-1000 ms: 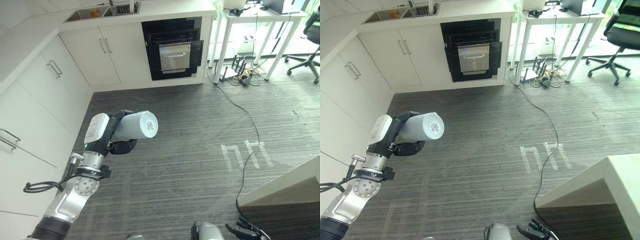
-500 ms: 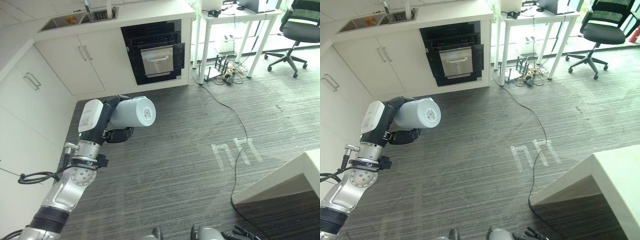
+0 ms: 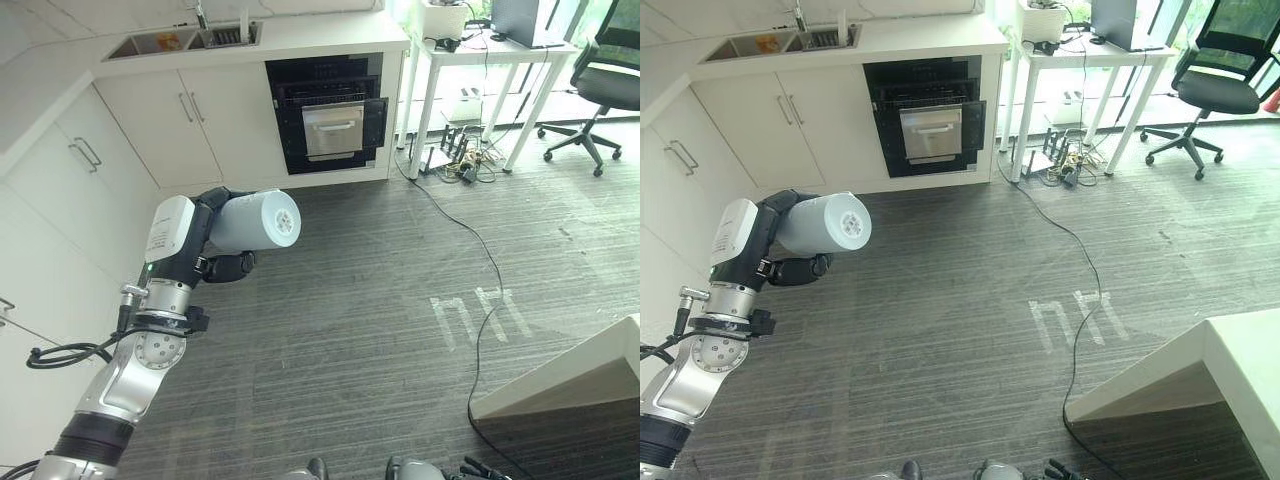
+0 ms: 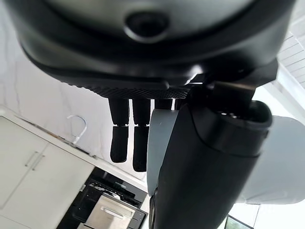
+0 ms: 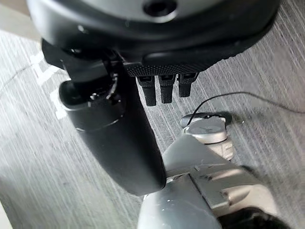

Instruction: Place the dishes in the dishwasher.

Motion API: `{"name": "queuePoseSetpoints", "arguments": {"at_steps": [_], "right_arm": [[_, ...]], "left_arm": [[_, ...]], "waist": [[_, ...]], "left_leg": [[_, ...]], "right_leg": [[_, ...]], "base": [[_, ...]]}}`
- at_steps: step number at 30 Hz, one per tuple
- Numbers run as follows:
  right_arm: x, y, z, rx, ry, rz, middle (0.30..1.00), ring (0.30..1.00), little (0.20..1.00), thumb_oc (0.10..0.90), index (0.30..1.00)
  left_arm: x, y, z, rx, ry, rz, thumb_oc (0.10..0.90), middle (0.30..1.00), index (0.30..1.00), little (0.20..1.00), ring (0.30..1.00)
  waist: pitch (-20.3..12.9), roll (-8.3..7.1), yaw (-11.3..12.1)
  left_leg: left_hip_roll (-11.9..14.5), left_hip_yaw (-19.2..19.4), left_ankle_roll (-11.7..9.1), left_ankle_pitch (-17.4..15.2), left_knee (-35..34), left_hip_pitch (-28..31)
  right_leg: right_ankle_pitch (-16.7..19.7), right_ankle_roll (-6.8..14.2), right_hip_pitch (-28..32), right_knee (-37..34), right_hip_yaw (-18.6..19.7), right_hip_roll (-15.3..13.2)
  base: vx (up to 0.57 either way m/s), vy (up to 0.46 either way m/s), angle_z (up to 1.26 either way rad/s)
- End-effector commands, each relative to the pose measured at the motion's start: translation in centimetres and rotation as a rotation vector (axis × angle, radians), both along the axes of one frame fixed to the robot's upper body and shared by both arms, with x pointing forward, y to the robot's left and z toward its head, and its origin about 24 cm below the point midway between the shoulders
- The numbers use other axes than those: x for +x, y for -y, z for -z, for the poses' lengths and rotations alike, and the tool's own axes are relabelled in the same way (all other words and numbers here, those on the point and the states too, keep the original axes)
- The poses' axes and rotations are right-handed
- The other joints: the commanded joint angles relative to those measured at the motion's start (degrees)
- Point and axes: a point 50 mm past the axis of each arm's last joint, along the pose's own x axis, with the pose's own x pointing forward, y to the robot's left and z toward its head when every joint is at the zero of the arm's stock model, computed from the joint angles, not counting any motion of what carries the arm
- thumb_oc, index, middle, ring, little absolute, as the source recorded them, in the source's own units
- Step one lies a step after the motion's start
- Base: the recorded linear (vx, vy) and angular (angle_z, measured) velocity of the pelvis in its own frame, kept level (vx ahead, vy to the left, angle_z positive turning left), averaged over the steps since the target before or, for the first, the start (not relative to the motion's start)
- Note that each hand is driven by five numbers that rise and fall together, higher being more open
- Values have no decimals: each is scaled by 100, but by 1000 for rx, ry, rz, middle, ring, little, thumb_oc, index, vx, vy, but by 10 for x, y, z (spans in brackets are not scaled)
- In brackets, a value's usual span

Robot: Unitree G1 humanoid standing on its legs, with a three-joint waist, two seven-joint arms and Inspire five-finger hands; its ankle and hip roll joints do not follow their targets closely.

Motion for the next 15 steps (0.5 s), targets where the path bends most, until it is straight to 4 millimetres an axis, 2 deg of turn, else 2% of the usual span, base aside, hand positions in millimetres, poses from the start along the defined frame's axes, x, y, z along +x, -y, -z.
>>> {"name": "queuePoseSetpoints", "arguments": {"at_steps": [1,9,14,15], "right_arm": [[8,-14,1,36,19,-108,900,900,900,800,900],[27,-23,-1,77,60,-193,900,900,900,800,900],[23,-21,0,116,36,-133,900,900,900,800,900],[23,10,-10,178,177,208,900,900,900,800,900]], "left_arm": [[-1,3,-62,-65,334,-3,400,300,300,300,300],[-7,1,-57,-53,316,-17,400,300,300,300,300],[-10,1,-56,-44,304,4,400,300,300,300,300],[25,55,-53,-79,115,340,400,300,300,300,300]], "waist": [[-210,20,86],[-197,38,288],[-227,61,356],[1,177,-485]], "left_leg": [[385,-37,-388,-713,452,-144],[384,-203,-426,-612,452,-239],[381,-285,-482,-616,452,-236],[-1,-362,-324,-371,452,-460]], "right_leg": [[-96,849,455,-294,-408,-445],[-143,781,505,-294,-538,-404],[-213,768,566,-294,-589,-384],[-5,295,-36,-294,814,738]], "base": [[0,5,11],[-20,-18,18],[6,-55,15],[30,-30,7]]}}
